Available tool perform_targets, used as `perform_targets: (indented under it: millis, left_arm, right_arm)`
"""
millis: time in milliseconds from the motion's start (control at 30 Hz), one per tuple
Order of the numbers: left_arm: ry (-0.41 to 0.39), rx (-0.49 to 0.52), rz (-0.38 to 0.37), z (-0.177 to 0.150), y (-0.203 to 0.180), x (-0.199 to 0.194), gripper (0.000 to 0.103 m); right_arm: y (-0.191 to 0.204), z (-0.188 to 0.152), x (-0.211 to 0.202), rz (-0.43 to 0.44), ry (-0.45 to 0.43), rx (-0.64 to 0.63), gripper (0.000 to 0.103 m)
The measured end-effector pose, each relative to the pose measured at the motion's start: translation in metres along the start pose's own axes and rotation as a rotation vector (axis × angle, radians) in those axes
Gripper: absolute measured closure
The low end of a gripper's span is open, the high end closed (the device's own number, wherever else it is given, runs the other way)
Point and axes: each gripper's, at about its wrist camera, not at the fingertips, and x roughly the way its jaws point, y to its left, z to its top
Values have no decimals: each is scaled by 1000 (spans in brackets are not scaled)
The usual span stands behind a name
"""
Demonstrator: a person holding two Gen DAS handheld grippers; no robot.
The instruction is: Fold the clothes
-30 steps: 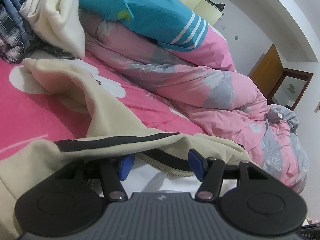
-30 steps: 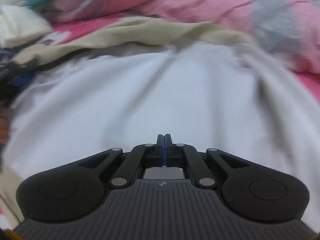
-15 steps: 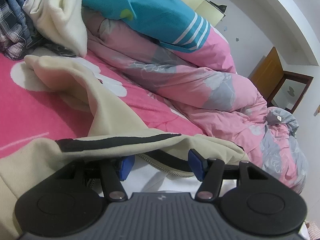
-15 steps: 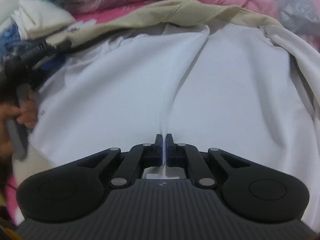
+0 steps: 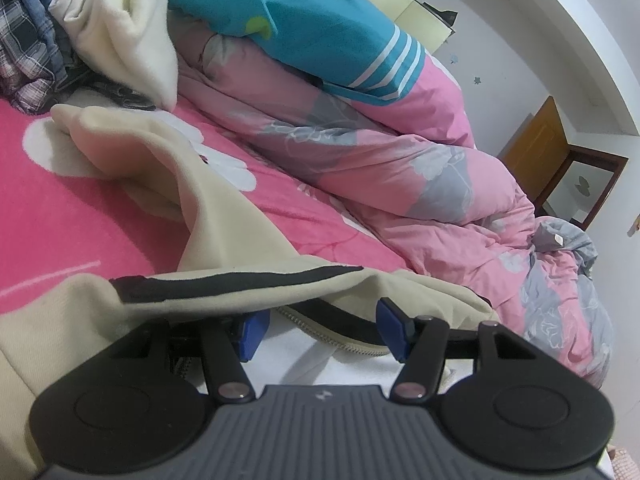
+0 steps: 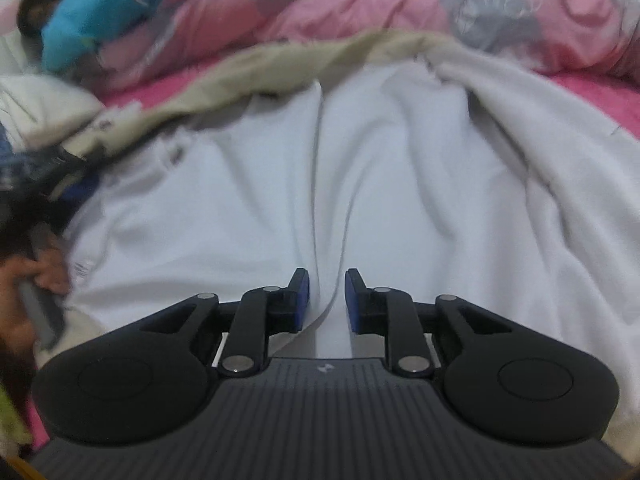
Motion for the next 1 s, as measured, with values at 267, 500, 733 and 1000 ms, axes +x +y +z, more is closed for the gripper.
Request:
perform_targets:
  millis: [267,500,733,1000]
  left_arm:
    - [69,185,-62,11,-39,-51,43]
    - [321,544,-263,-42,-77,-109,41]
    - [450,653,-261,-95,-82,-123,41]
    - [446,674,-221,-104,-82,-130,41]
  right_arm:
    - [54,-33,-5,144,34,-287,86]
    - [25,-53,-21,55,194,-254,86]
    - [1,-51,-62,-53,179,-242,86]
    - [-15,-35,7,-264,115,-557,87]
